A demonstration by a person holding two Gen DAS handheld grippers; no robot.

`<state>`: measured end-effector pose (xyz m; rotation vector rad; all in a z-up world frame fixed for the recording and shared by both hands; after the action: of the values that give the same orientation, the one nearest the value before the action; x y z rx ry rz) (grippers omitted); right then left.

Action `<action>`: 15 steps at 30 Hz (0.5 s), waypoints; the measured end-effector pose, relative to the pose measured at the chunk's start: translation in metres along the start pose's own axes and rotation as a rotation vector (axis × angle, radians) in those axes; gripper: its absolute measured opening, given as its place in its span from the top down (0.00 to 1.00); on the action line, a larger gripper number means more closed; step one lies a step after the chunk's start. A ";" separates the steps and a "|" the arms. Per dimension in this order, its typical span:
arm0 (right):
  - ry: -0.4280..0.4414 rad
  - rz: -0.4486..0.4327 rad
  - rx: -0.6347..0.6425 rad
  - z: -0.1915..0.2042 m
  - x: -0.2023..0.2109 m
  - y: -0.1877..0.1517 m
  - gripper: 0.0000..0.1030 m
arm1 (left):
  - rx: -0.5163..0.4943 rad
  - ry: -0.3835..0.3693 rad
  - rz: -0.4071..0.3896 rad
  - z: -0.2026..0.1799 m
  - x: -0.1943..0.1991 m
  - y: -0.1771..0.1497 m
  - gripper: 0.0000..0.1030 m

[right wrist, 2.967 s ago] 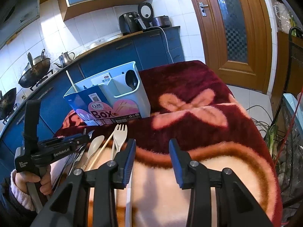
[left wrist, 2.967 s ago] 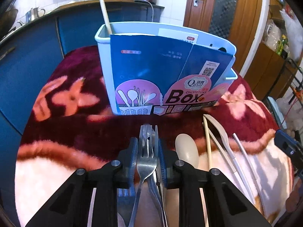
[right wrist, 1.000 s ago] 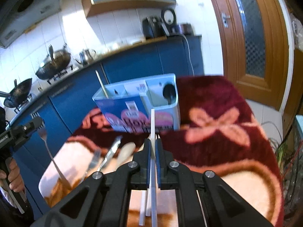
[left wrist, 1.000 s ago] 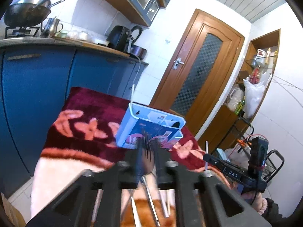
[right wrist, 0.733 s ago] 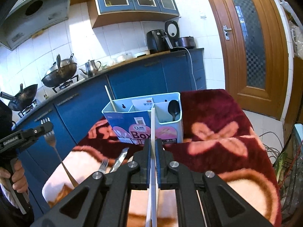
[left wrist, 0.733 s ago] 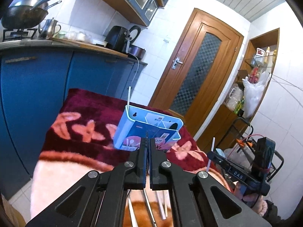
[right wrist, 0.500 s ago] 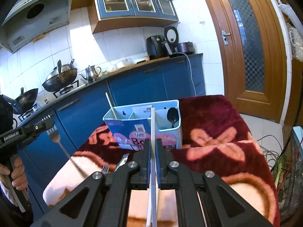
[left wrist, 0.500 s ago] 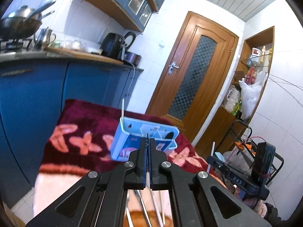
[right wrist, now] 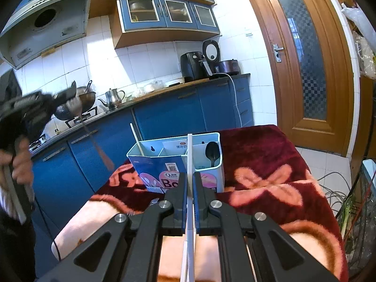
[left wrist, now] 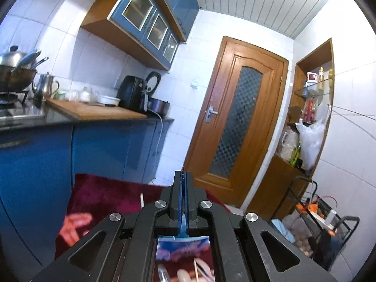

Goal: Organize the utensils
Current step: 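Carry the fork into the blue holder with the left tool while the right tool inserts the white utensil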

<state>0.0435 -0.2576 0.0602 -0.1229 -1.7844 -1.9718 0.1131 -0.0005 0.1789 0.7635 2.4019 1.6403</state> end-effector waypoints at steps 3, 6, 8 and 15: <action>-0.001 0.001 -0.004 0.000 0.001 -0.001 0.94 | 0.003 0.000 -0.008 -0.004 -0.011 0.009 0.99; -0.003 0.001 -0.009 -0.003 0.000 -0.002 0.94 | 0.006 -0.005 -0.015 -0.007 -0.020 0.014 0.99; -0.005 0.001 -0.013 -0.005 0.000 -0.002 0.94 | 0.008 -0.006 -0.017 -0.008 -0.027 0.015 0.99; -0.013 -0.005 -0.019 -0.013 -0.002 0.000 0.94 | 0.049 0.005 0.006 0.007 -0.056 0.003 0.99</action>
<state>0.0482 -0.2693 0.0578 -0.1382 -1.7761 -1.9959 0.1659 -0.0202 0.1695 0.7756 2.4536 1.5931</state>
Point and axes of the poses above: each gripper's, at about its wrist camera, not at the fingertips, and x roughly against the way its jaws point, z to its left, y to its top, the point moved 4 cm from there along -x, roughly the way its jaws point, and after that the axes turned 6 degrees about x, right-handed, at the moved point
